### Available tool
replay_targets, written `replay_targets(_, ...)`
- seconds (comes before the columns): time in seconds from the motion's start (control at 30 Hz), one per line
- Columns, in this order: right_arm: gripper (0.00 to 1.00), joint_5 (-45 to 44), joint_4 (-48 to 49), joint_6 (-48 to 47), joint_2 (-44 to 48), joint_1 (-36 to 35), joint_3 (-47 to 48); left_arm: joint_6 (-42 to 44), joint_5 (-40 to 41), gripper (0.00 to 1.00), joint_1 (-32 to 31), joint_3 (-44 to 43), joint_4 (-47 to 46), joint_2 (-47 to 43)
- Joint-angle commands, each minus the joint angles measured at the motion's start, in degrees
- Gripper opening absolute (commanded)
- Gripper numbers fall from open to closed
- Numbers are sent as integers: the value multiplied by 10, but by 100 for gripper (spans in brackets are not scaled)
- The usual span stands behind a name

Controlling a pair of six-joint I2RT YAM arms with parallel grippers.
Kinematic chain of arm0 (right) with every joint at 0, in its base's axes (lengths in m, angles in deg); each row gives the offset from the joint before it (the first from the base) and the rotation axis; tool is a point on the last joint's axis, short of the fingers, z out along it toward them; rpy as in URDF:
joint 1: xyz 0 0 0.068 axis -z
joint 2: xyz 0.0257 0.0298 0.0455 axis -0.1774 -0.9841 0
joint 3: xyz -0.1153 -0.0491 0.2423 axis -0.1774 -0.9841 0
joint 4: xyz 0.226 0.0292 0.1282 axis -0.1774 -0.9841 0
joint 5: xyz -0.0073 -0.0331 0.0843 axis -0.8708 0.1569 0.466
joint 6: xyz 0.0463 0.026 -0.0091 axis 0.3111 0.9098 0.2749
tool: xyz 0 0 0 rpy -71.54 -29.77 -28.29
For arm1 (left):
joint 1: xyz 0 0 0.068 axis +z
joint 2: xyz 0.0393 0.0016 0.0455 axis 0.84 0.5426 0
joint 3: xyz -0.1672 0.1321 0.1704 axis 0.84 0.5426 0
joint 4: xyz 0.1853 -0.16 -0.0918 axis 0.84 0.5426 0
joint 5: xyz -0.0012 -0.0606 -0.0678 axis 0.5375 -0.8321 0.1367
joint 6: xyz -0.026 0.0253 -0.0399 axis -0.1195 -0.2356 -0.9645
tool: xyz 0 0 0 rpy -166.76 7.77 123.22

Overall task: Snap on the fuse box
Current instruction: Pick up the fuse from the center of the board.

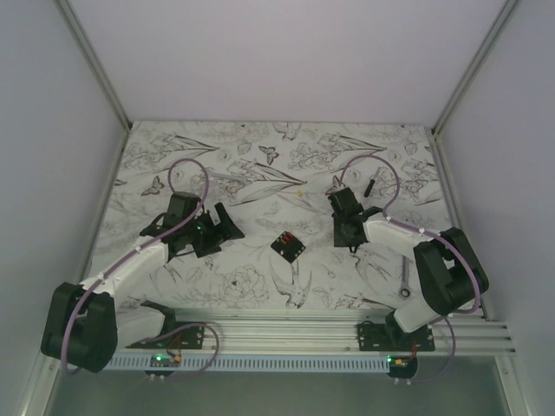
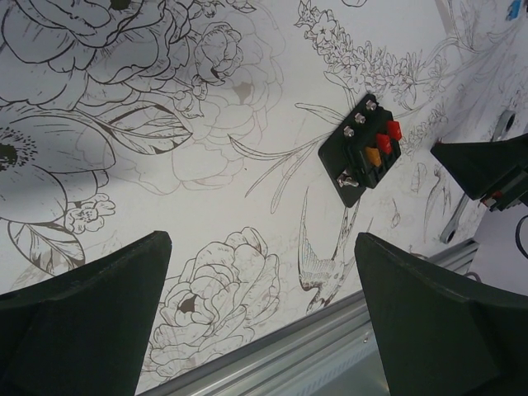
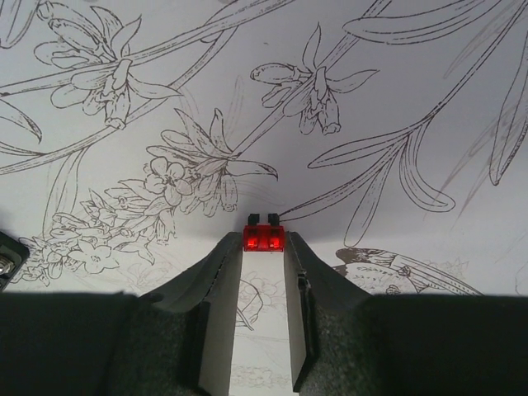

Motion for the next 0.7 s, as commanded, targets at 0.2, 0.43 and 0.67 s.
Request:
replay_targets(0.2,24,-21,-19,0,-11,5,-2,-2,-21,100,-9,-21,-7,9)
replay_targets(0.43,22,18,11,-43,40,-17,-3,-9,-37,100,-20,-35,-14,16)
replay_targets(0.67,21,80,73,-86,76,-54,10,-39,-68,99,-37,-55,-50,33)
